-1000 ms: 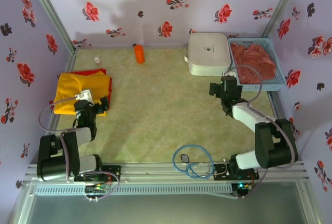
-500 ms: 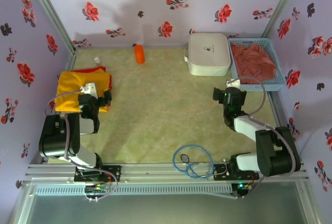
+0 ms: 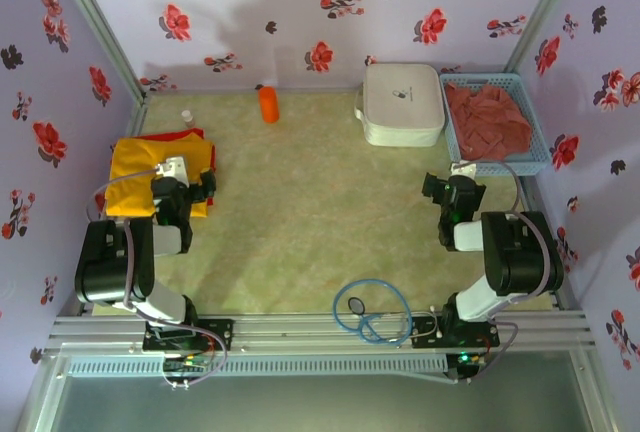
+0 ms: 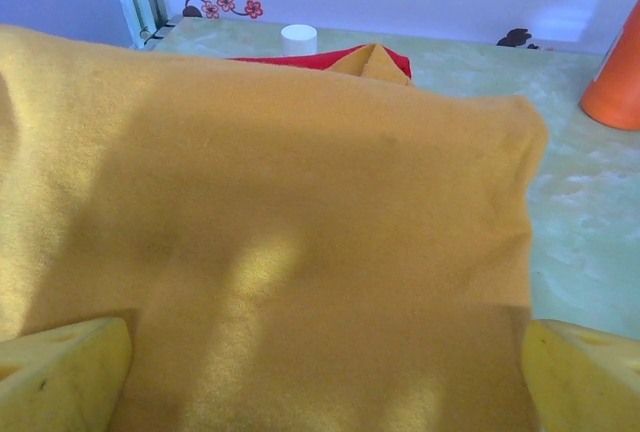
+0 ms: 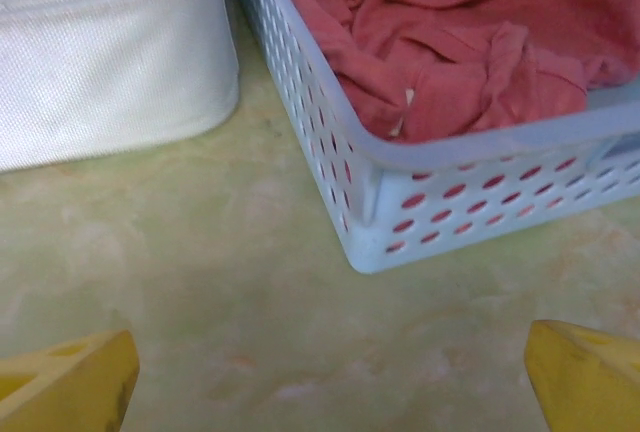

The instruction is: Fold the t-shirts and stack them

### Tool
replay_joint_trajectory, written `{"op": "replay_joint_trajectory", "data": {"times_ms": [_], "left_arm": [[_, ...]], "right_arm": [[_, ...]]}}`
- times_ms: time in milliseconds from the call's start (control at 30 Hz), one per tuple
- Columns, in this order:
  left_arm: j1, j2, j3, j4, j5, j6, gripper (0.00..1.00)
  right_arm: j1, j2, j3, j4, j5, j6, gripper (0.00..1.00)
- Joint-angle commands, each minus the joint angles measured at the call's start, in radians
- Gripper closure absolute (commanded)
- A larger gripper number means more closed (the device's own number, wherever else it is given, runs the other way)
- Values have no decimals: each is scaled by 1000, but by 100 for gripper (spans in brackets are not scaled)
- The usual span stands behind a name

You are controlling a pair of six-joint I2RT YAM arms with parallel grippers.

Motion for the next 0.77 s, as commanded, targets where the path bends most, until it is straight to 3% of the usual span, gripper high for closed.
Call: {"op": "replay_joint_trajectory", "data": {"times_ms": [0,733], "left_arm": [[-6,8,6,-9,-23,23,0],[-8,8,7,-9,-22,25,0]], "right_arm": [[-2,-12,23,11,-39,26,1],[-2,-3,21,33,-55,18,1]]}}
